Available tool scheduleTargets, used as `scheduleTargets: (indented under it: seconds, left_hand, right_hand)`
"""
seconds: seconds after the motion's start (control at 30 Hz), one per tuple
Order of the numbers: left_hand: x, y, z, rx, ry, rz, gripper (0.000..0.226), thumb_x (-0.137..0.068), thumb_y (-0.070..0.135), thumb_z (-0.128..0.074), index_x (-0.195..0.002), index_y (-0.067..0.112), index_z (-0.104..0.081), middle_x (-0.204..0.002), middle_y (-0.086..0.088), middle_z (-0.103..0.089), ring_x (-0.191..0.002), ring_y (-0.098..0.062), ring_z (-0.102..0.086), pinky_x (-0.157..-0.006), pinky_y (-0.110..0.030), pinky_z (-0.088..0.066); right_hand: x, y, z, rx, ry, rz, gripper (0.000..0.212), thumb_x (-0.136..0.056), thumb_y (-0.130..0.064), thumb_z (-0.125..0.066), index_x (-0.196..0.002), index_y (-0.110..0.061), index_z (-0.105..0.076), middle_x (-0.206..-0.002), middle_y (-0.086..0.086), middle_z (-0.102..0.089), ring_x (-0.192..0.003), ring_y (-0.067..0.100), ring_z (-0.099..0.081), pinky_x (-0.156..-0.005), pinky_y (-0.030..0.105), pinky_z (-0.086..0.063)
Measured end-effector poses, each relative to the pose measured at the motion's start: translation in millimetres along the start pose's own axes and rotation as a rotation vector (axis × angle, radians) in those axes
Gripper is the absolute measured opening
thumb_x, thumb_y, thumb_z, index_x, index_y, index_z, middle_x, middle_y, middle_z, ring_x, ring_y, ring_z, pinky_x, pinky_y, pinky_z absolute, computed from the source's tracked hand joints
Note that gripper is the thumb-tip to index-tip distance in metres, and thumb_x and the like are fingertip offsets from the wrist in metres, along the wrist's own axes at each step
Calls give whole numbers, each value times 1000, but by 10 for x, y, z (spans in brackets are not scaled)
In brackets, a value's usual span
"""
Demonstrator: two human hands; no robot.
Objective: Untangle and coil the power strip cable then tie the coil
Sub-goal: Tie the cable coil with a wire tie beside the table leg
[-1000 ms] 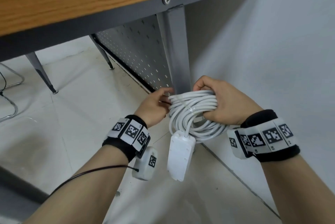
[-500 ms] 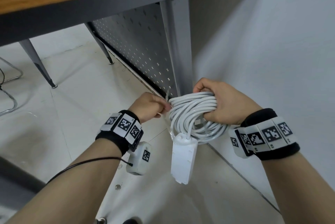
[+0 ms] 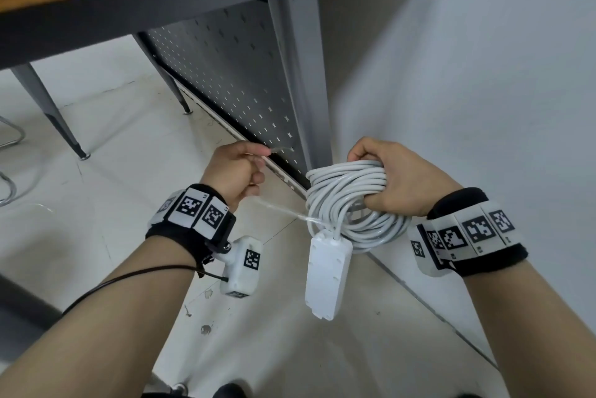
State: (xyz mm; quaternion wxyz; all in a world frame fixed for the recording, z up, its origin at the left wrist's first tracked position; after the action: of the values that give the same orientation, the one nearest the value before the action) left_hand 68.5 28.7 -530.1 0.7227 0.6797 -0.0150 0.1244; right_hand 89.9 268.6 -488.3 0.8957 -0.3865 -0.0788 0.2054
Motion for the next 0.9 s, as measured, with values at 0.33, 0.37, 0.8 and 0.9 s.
scheduleTargets:
  seconds: [0.33, 0.37, 0.8, 0.9]
  left_hand:
    - [77, 39, 331, -231, 83, 45, 13, -88, 13, -54, -93, 13, -66, -47, 6, -41, -34, -9, -28, -37, -14, -23]
    - [74, 24, 383, -333, 111, 47, 11, -87, 17, -58, -94, 14, -67, -47, 6, -42, -37, -11, -33, -39, -16, -27]
    - [157, -26, 896, -739, 233, 89, 36, -85, 0, -43, -79, 22, -71, -103, -16, -69, -74, -32, -61, -62, -26, -46]
    - [171, 124, 986, -777, 414, -16, 40, -83, 1, -38, -86, 28, -68, -102, -10, -69, -76, -24, -56, -63, -25, -43]
  right_hand:
    - [205, 251, 120, 85, 22, -82, 49, -61, -2, -75, -92, -34, -54, -82, -9, -68, -63, 2, -64, -56, 19, -48]
    - [217, 262, 122, 86, 28, -84, 49, -61, -2, -74, -92, -34, -54, -83, -9, -68, -63, 3, -64, -56, 18, -48]
    - [234, 287, 51, 94, 21, -102, 48, -62, -3, -77, -93, -32, -55, -83, -7, -69, -62, 3, -64, -56, 18, -49]
    - [220, 297, 74, 84, 41, -117, 50, -60, -6, -82, -93, -32, -55, -81, -8, -69, -62, 2, -64, -56, 19, -49]
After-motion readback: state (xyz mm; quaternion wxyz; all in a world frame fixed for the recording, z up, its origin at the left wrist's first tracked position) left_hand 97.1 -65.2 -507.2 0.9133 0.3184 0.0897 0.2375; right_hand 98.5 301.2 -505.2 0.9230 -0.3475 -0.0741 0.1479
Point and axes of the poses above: each hand's wrist, its own x-axis away from the middle knuckle, its own z-axis out of the back of the hand, y = z × x, the point moved 8 cm from there along -x, towards the middle knuckle
